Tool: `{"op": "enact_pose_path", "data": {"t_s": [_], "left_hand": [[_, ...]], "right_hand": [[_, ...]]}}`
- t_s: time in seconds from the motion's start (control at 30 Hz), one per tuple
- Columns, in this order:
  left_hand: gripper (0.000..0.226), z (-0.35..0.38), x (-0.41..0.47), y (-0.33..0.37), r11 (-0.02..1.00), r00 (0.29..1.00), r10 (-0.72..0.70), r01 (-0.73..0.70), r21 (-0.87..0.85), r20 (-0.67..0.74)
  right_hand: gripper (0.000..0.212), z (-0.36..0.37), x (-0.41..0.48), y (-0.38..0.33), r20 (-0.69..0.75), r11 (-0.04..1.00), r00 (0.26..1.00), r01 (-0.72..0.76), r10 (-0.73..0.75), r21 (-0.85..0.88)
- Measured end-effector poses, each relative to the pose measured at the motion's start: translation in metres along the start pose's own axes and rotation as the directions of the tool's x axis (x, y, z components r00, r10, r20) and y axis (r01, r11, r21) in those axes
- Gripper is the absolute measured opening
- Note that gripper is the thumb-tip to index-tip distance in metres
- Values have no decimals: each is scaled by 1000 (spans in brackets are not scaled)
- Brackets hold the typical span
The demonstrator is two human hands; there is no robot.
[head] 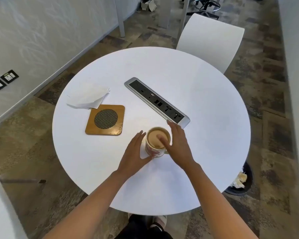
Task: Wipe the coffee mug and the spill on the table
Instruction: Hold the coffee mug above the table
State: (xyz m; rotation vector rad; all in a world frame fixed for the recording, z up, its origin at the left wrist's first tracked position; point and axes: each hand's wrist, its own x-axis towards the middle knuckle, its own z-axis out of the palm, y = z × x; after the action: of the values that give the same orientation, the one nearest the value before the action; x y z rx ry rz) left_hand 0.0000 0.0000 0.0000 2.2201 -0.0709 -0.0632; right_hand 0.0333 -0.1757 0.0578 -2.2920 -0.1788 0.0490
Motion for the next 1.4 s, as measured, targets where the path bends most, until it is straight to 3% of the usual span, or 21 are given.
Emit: {"op": "enact_pose_path", "data": {"t_s": [0.13,0.27,0.47,0.73,1.4], "left_hand": [[85,-1,7,20,971,1000,18,-14,-238,12],[83,-1,12,26,936,999,0,16,-351,46],[84,-3,18,29,924,994,-44,80,-373,104],[82,-11,29,45,929,995,1,37,-369,103],[76,31,118,148,901,982,148,-85,-426,118]], "right_hand": [[100,7,0,-11,144,973,987,98,-68,-208],[112,13,-1,-9,174,960,983,100,-55,-261],[101,17,1,-8,121,979,992,3,22,-202],[97,5,8,-11,31,982,998,-56,62,-179],[97,-124,60,19,-107,973,993,-77,54,-217]]}}
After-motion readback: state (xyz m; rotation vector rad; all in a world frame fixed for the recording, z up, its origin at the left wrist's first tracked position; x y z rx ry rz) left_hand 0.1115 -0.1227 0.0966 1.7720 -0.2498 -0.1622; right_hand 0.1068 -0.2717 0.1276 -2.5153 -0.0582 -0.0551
